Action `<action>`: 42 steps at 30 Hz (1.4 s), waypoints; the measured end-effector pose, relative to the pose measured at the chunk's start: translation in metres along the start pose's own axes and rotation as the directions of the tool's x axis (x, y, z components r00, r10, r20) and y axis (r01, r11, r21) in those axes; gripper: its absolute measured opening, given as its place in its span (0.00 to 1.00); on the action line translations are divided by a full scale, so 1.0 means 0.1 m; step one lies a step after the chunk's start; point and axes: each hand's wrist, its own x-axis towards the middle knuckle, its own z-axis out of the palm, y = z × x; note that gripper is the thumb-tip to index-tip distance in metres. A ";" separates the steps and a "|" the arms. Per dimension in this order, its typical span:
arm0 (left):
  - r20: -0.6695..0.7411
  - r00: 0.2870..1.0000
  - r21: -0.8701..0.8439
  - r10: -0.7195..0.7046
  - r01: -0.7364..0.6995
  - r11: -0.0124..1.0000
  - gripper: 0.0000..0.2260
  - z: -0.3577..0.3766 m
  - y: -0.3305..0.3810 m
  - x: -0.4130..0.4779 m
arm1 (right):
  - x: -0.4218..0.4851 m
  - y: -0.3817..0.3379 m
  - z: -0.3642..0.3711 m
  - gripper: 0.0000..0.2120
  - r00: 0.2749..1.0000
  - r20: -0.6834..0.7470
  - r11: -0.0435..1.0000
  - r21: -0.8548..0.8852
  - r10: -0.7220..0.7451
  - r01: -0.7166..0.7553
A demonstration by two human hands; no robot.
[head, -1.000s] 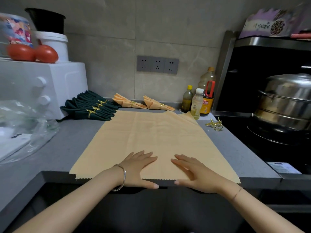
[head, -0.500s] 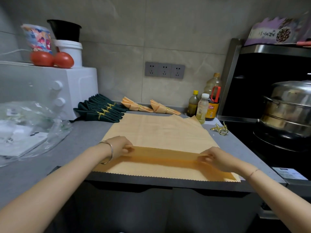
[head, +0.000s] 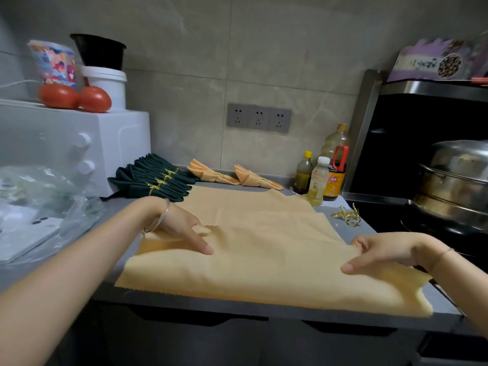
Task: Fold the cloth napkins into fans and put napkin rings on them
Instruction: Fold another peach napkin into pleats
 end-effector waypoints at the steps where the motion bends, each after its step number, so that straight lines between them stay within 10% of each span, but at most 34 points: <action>1: -0.034 0.999 -0.020 0.002 -0.003 1.000 0.17 -0.03 -0.04 0.05 | 0.04 -0.01 -0.02 0.15 0.999 0.006 0.999 -0.001 -0.037 0.037; 16: -0.767 0.641 0.004 -0.018 0.032 0.999 0.12 -0.40 -0.43 1.38 | 1.76 0.15 -0.56 0.09 0.761 -0.594 0.937 -0.344 -0.263 0.055; 42: -0.849 0.500 0.076 -0.170 0.435 0.897 0.08 -0.66 -0.42 2.00 | 2.67 0.24 -0.69 0.06 0.583 -0.751 0.916 -0.401 -0.310 -0.030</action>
